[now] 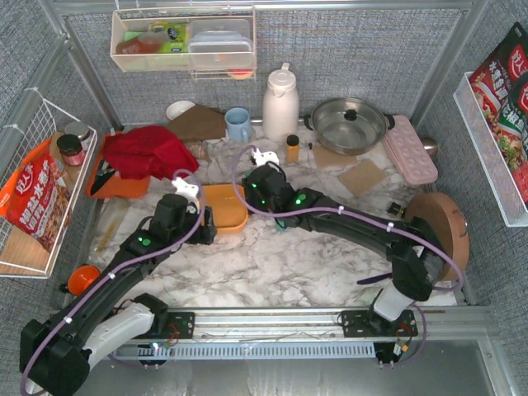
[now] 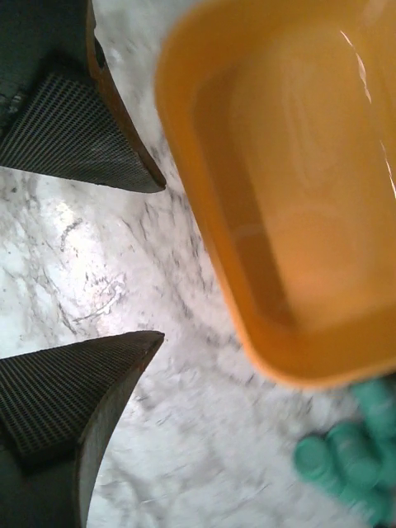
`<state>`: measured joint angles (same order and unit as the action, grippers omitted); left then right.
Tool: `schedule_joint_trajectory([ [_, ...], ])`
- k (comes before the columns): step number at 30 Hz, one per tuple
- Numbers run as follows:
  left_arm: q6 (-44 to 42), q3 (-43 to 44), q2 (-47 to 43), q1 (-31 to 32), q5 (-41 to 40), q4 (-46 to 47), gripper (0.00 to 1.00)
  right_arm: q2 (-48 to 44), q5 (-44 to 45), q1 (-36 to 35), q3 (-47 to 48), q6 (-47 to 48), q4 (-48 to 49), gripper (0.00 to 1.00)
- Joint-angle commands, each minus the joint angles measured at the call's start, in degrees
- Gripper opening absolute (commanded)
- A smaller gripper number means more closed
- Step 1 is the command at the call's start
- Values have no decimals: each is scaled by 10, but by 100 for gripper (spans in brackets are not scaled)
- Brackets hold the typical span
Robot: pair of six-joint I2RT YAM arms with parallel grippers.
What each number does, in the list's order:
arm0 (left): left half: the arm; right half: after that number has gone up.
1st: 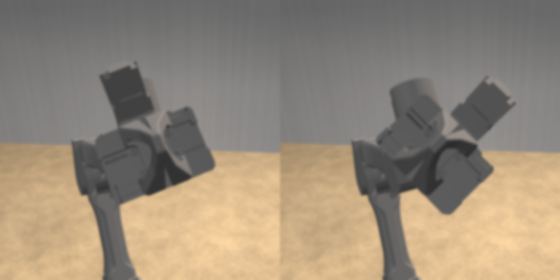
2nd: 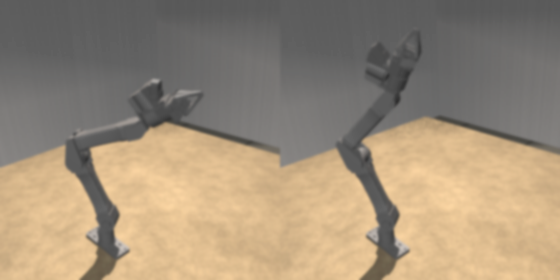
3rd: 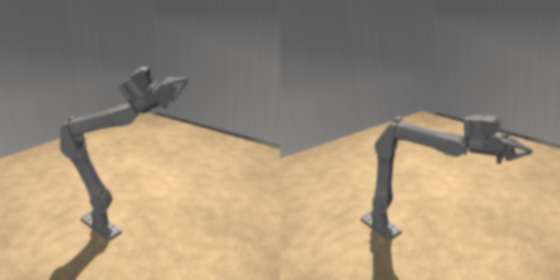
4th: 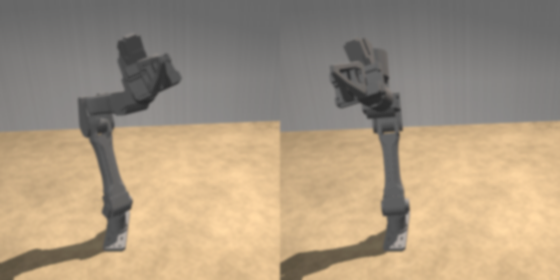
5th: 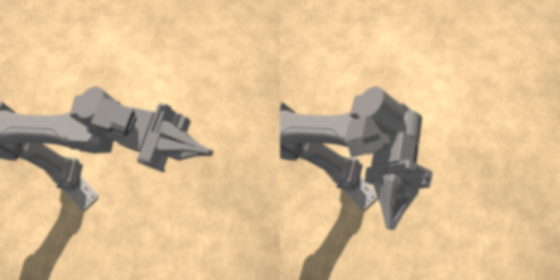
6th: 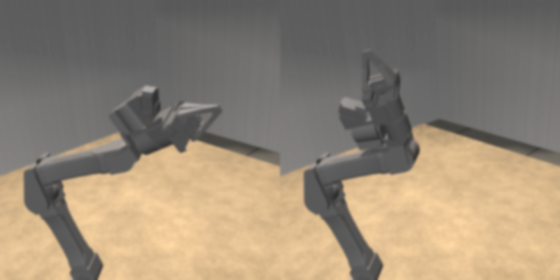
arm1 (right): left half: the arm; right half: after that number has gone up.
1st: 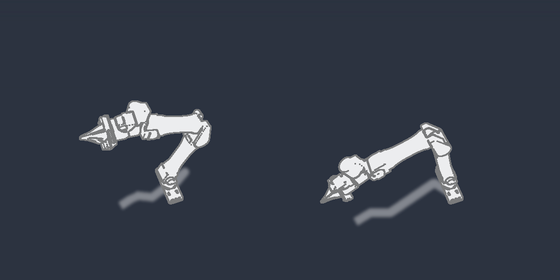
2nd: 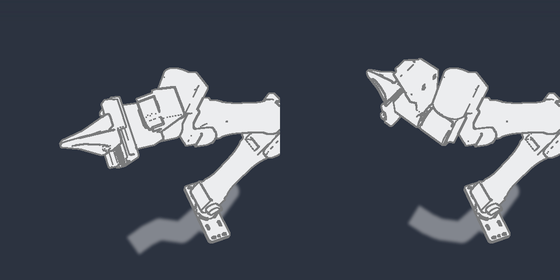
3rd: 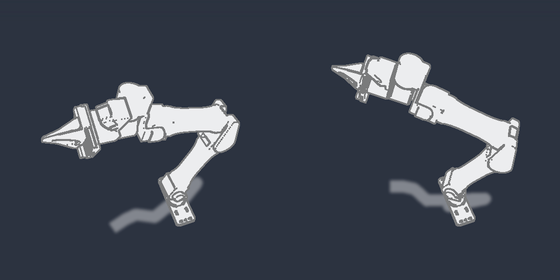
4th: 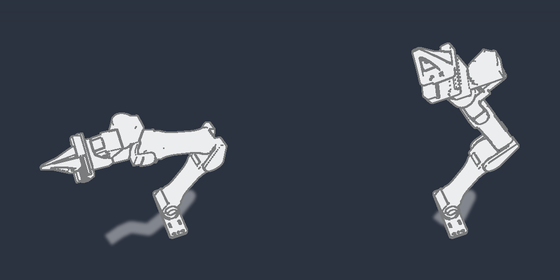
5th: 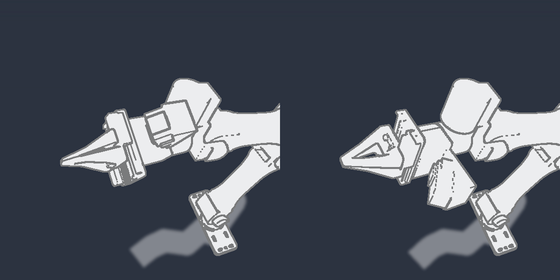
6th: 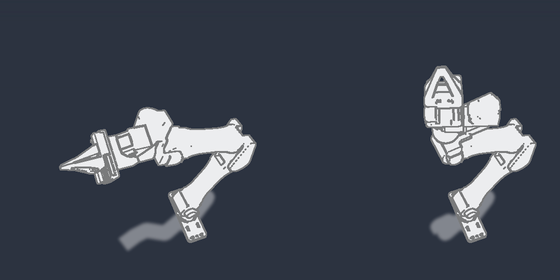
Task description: Mix the coffee capsules in the storage basket
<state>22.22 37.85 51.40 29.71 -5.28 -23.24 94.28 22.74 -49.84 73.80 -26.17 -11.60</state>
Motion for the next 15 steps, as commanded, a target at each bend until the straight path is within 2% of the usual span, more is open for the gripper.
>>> schedule_joint_trajectory([
  [1, -171, -15, 11, 13, 176, 103, 77, -36, 5, 3, -23, 87, -41, 67],
  [3, -242, -11, 23, 14, 224, 119, 78, -60, 7, 6, -40, 100, -45, 68],
  [5, -339, -4, 38, 14, 262, 103, 83, -86, 6, 9, -60, 110, -45, 68],
  [9, -524, -5, 67, 14, 293, 62, 92, -137, -1, 14, -97, 116, -38, 69],
  [12, -582, 14, 99, 13, 316, 27, 92, -167, -6, 18, -119, 118, -32, 69],
  [15, -615, 32, 142, 12, 290, 17, 91, -195, -13, 21, -138, 117, -29, 69],
])
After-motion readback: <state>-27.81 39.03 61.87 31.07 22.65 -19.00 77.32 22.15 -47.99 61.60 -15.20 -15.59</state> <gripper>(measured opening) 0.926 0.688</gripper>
